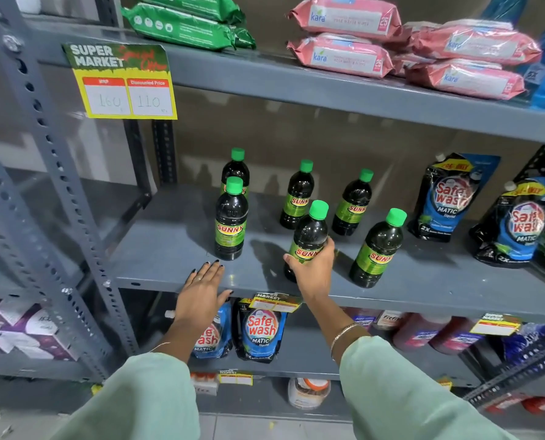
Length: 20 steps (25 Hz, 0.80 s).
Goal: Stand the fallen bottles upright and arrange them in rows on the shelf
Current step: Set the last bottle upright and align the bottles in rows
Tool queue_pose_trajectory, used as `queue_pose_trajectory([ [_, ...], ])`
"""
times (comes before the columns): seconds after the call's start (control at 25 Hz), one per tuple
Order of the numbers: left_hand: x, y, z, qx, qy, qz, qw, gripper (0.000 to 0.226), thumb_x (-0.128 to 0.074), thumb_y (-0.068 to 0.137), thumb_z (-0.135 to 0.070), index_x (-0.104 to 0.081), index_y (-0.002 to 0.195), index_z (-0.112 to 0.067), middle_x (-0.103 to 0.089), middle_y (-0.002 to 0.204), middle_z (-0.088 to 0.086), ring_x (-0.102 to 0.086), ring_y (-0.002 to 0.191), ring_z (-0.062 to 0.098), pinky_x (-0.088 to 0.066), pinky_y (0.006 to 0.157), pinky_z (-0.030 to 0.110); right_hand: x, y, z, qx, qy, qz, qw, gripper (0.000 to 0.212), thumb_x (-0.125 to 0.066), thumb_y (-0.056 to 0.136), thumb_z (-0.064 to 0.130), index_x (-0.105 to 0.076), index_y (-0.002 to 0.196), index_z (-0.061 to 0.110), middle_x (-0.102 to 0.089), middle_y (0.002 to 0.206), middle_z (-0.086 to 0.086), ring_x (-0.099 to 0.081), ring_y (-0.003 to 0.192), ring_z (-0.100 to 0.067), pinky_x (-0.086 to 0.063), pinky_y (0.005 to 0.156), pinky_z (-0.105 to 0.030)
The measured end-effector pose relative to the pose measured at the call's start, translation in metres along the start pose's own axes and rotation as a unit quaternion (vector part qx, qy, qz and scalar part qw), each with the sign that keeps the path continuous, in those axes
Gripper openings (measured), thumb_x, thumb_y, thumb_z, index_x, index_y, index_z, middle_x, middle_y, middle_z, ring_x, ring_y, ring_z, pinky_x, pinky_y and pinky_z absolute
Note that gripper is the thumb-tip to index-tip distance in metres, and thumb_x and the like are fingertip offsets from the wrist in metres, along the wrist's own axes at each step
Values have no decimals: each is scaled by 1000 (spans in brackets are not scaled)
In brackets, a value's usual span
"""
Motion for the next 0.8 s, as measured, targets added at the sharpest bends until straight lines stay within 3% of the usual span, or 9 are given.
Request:
queue_pose_trajectory([
  [0.08, 0, -2, 5, 7, 8, -2, 1000, 63, -44, 90, -47, -29, 140, -11, -29, 148, 5, -22, 137, 19, -15, 111, 35, 7, -15, 3, 8, -16, -71, 997, 90, -82, 68, 25, -29, 138, 2, -40, 135, -15, -36, 128, -27, -39, 103, -41],
  [0.2, 3, -6, 22, 31, 30, -2, 999, 69, -38, 88, -54, -25, 141, -12, -24, 150, 4, -16, 138, 18, -12, 112, 36, 0, -53, 7, 27, -12, -138, 990, 60, -73, 78, 27, -41, 120, -1, -44, 117, -15, -39, 109, -23, -43, 94, -47],
  [0.32, 9, -6, 47, 66, 46, 0, 997, 76, -34, 86, -60, -20, 142, -11, -19, 152, 3, -11, 139, 18, -9, 112, 37, -45, -67, 17, 62, -29, -15, 998, 56, -72, 79, 28, -41, 120, 4, -45, 117, -10, -44, 110, -22, -45, 97, -39],
  [0.4, 14, -5, 65, 86, 51, 11, 995, 82, -36, 83, -64, -19, 142, -10, -18, 152, 4, -10, 139, 18, -9, 113, 37, -78, -60, 34, 78, -40, 81, 993, 68, -76, 76, 29, -38, 128, 7, -44, 126, -9, -43, 119, -21, -42, 101, -33],
  [0.48, 17, -6, 81, 104, 57, 22, 993, 85, -37, 81, -67, -18, 143, -10, -17, 152, 5, -10, 139, 18, -11, 113, 38, -102, -48, 50, 82, -43, 135, 987, 82, -79, 72, 28, -32, 136, 8, -42, 135, -11, -38, 129, -25, -38, 107, -38],
  [0.6, 19, -7, 92, 112, 53, 38, 992, 85, -35, 82, -67, -16, 143, -11, -15, 153, 3, -9, 139, 17, -10, 113, 37, -123, -29, 64, 59, -33, 163, 984, 93, -82, 68, 22, -26, 141, 8, -38, 142, -11, -34, 136, -26, -33, 112, -40],
  [0.8, 20, -7, 95, 109, 28, 35, 993, 82, -38, 83, -65, -17, 143, -13, -16, 153, 1, -10, 139, 16, -11, 113, 36, -140, -16, 65, 25, -12, 149, 988, 80, -84, 66, 17, -36, 129, 13, -53, 129, -8, -53, 120, -28, -45, 99, -45],
])
Point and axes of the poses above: each hand's wrist, its own y-axis towards the middle knuckle, its own x-axis out of the back of the hand, z = x × y, the point moved 8 cm from there along y, towards the middle knuckle
